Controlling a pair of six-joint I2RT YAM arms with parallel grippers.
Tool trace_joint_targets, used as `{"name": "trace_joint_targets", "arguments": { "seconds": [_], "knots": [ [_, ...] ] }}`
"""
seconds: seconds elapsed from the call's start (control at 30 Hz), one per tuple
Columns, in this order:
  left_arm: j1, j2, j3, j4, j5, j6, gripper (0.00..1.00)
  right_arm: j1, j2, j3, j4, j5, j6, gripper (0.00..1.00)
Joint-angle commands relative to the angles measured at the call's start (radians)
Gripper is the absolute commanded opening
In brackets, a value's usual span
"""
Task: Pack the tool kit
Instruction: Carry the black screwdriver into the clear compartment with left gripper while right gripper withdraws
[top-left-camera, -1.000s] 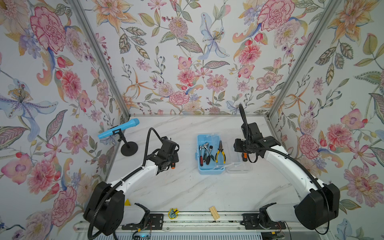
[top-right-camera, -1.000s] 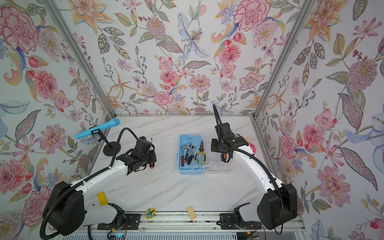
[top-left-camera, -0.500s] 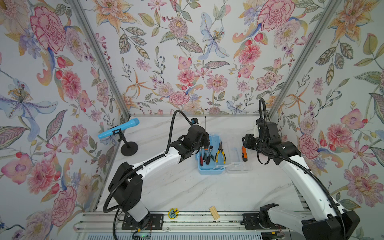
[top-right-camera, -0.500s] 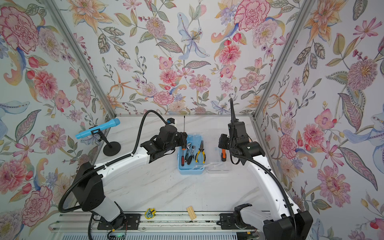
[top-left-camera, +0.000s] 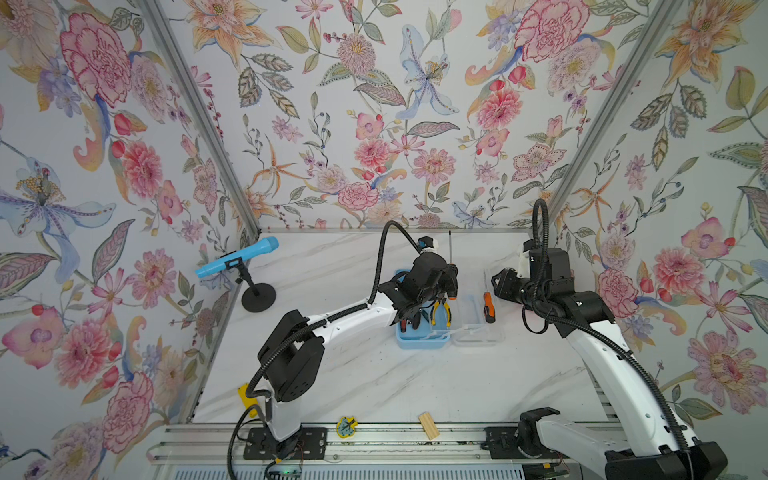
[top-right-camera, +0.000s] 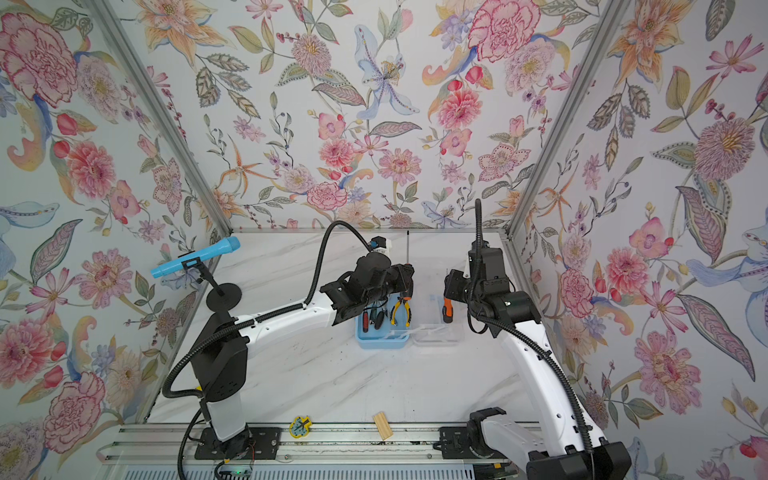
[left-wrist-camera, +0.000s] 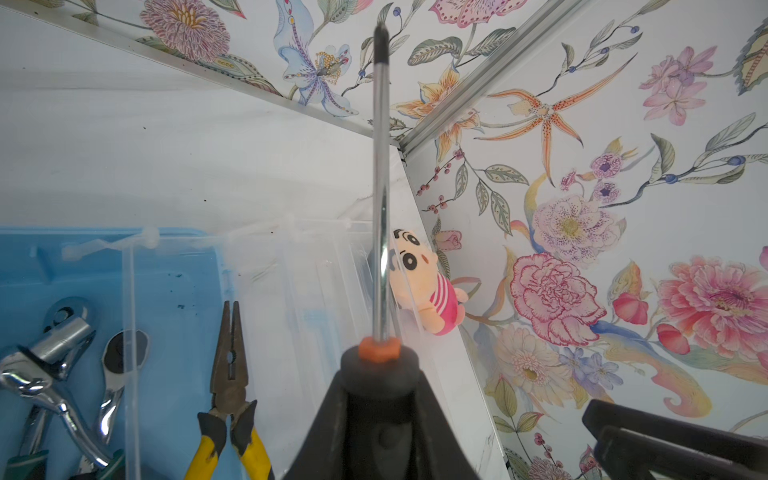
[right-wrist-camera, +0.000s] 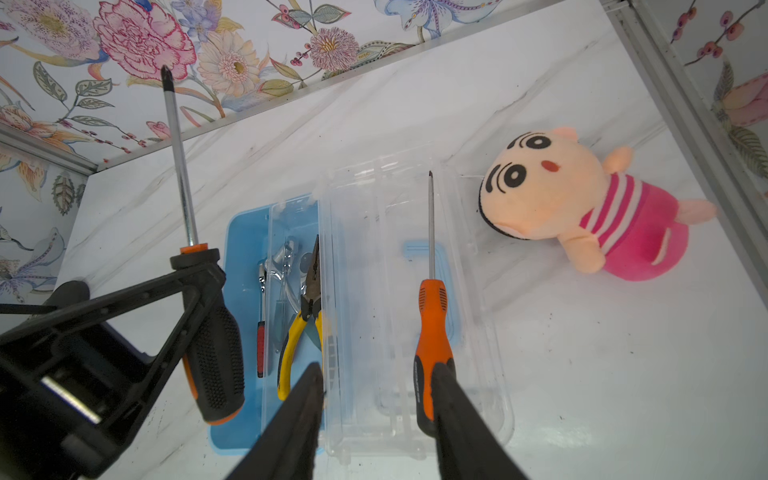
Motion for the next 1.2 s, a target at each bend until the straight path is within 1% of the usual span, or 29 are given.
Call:
{"name": "trace_joint_targets", "arguments": {
  "seconds": [0.0, 0.27, 0.47, 0.67, 0.9, 1.1, 1.13, 1.17],
  "knots": [
    [-0.014, 0.064, 0.069, 0.047, -0.003, -0.04, 0.0, -0.016, -0.02, -0.015, -0.011, -0.015, -0.003, 0.44],
    [-0.029, 0.177, 0.151, 0.054, 0.04, -0.089, 0.0, -0.03, -0.039, -0.03, -0.015, -0.028, 0.0, 0.44],
    [-0.05, 0.239, 0.173, 0.066, 0.079, -0.161, 0.0, -0.033, -0.041, -0.043, -0.015, -0.036, 0.001, 0.44],
    [-0.075, 0.248, 0.17, 0.029, 0.09, -0.173, 0.0, -0.036, -0.051, -0.061, -0.015, -0.035, -0.003, 0.44],
    [-0.081, 0.205, 0.085, -0.011, 0.071, -0.186, 0.0, -0.036, -0.056, -0.066, -0.014, -0.032, -0.004, 0.45],
    [-0.081, 0.179, 0.06, -0.053, 0.046, -0.178, 0.0, -0.037, -0.056, -0.069, -0.007, -0.039, 0.002, 0.46],
    [-0.081, 0.176, 0.064, -0.063, 0.041, -0.172, 0.02, -0.036, -0.056, -0.07, -0.005, -0.04, 0.004, 0.46],
    [-0.081, 0.174, 0.064, -0.065, 0.041, -0.166, 0.08, -0.036, -0.054, -0.07, -0.004, -0.042, 0.007, 0.47]
  ]
}}
